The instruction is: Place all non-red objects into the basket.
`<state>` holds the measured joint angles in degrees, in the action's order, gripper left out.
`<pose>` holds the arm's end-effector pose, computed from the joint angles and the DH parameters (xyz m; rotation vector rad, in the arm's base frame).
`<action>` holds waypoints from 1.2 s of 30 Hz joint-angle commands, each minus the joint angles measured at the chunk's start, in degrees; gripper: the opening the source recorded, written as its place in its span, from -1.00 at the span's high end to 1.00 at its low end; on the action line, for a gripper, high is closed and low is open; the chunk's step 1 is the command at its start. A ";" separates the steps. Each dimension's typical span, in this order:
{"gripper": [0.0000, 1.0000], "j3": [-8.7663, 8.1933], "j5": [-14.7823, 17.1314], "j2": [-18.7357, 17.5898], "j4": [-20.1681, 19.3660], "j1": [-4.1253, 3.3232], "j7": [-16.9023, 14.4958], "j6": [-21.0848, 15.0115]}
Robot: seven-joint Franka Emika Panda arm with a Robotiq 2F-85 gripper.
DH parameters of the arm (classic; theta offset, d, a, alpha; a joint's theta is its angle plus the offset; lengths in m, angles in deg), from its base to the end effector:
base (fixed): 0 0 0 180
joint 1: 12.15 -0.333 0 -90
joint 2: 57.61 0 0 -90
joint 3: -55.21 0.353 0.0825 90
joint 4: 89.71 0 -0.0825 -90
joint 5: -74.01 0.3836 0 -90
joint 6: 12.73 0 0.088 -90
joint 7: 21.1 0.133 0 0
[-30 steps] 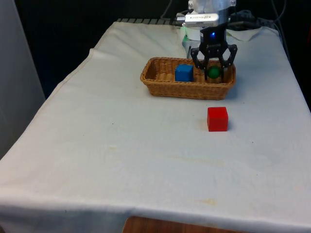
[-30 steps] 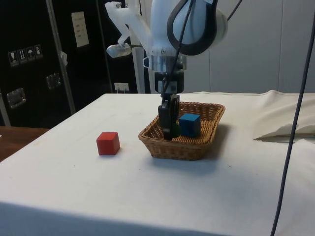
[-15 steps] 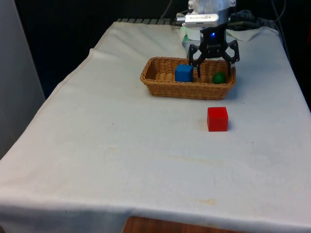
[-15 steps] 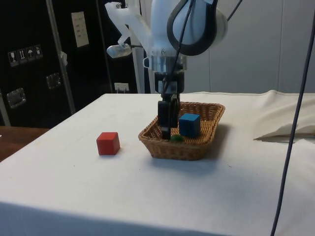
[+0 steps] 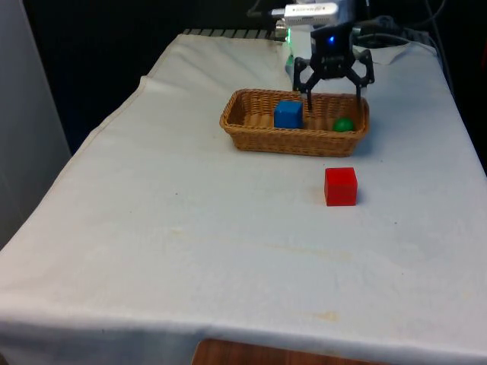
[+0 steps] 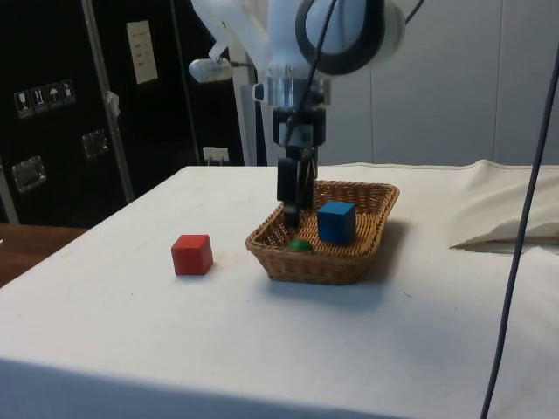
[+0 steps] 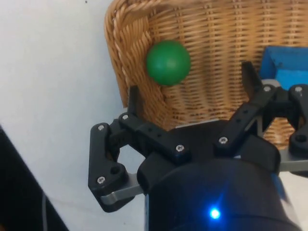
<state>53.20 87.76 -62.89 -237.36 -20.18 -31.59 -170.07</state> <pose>0.4581 0.0409 0.2467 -3.0428 -0.1071 -0.1228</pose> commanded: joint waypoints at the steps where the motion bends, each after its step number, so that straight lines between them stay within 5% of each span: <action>1: -1.00 -0.34 -0.57 1.43 -0.40 0.11 0.11 1.15; 13: -1.00 -1.83 -0.34 6.82 0.52 0.52 -1.15 6.93; 36: -1.00 -4.41 -0.63 7.45 8.82 0.52 -3.50 16.04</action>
<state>48.79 87.13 -55.44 -228.53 -19.66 -35.08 -154.03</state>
